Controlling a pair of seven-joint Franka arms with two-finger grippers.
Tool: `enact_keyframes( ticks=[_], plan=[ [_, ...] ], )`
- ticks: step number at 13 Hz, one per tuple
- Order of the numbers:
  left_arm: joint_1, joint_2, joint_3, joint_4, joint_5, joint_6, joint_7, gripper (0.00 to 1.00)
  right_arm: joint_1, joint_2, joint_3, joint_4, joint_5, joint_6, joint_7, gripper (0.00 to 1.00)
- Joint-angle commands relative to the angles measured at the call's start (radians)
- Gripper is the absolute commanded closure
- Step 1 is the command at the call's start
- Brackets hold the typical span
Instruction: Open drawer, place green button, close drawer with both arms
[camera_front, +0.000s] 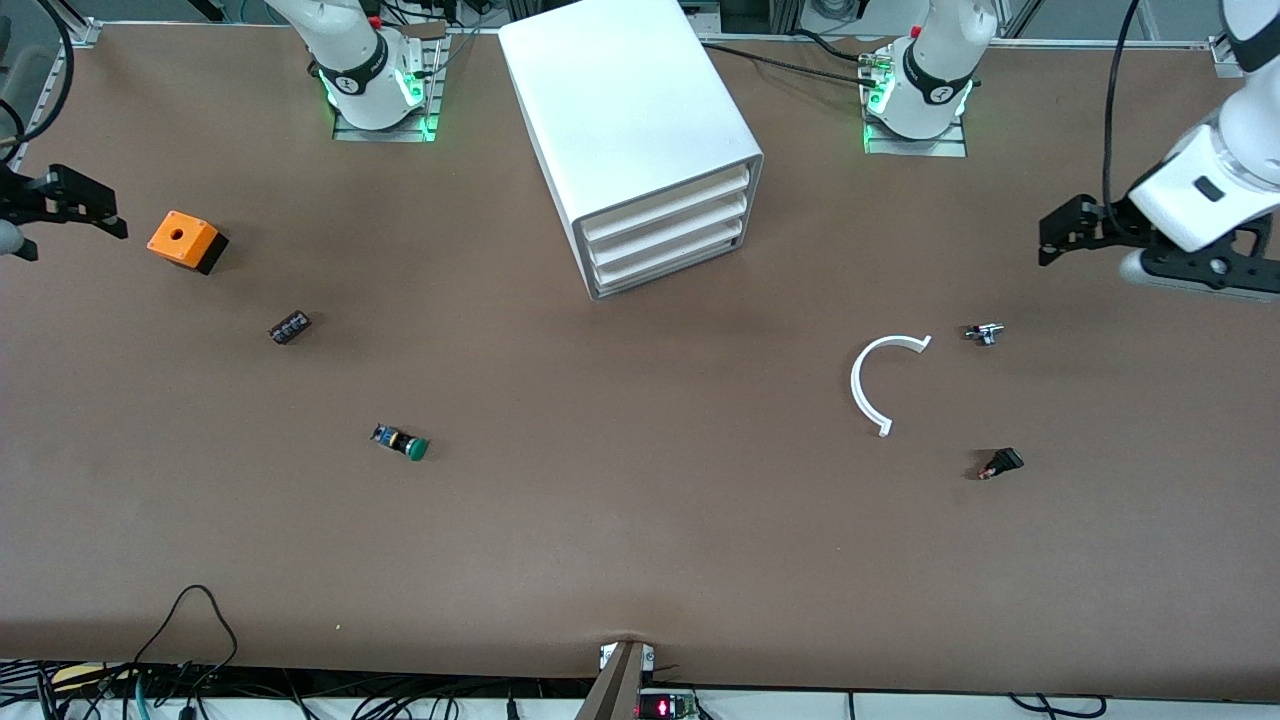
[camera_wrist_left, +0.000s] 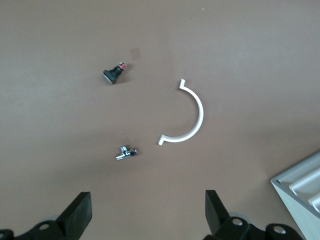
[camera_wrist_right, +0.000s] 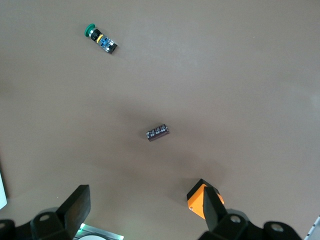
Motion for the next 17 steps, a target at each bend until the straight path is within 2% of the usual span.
enact_keyframes(
  ticks=[1,2,4,7,9,12,15,17],
  plan=[
    [-0.008,0.046,-0.015,0.041,-0.010,-0.048,0.010,0.00,0.005,0.056,0.000,0.017,0.040,0.044,-0.012,0.00],
    [-0.016,0.059,-0.017,0.039,-0.011,-0.056,0.011,0.00,0.002,0.090,-0.005,0.038,0.092,0.049,-0.014,0.00],
    [-0.046,0.098,-0.015,0.039,-0.039,-0.076,0.011,0.00,0.000,0.159,-0.005,0.064,0.120,0.049,-0.017,0.00],
    [-0.074,0.196,-0.017,0.039,-0.213,-0.073,0.014,0.00,0.014,0.239,0.000,0.116,0.111,0.060,-0.030,0.00],
    [-0.074,0.257,-0.017,0.036,-0.385,-0.073,0.039,0.00,0.014,0.266,0.000,0.118,0.122,0.078,-0.110,0.00],
    [-0.086,0.360,-0.018,0.022,-0.543,0.005,0.248,0.00,0.019,0.302,0.009,0.118,0.125,0.106,-0.194,0.00],
    [-0.071,0.461,-0.018,-0.011,-0.825,0.060,0.530,0.00,0.051,0.390,0.031,0.118,0.122,0.167,-0.196,0.00],
    [-0.077,0.492,-0.020,-0.088,-0.985,0.128,0.664,0.00,0.085,0.440,0.031,0.118,0.120,0.238,-0.196,0.00]
  ],
)
